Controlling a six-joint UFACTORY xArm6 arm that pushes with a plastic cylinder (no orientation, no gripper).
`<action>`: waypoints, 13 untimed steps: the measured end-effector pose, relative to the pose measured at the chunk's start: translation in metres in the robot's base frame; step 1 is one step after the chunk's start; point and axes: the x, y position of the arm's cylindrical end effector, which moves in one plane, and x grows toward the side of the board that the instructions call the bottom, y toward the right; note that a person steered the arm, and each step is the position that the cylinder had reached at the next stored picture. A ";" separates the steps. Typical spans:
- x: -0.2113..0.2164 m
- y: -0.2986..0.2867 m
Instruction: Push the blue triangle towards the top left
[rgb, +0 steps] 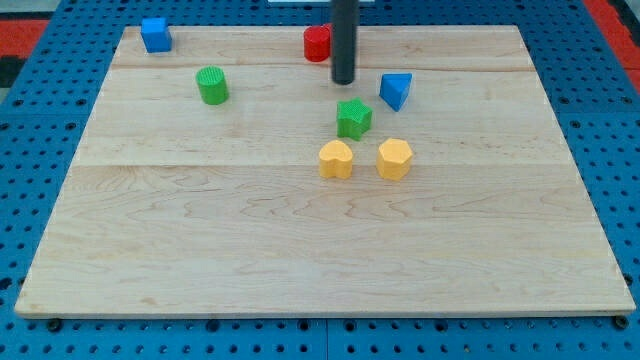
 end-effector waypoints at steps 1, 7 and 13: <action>-0.006 0.069; 0.023 0.011; -0.010 -0.202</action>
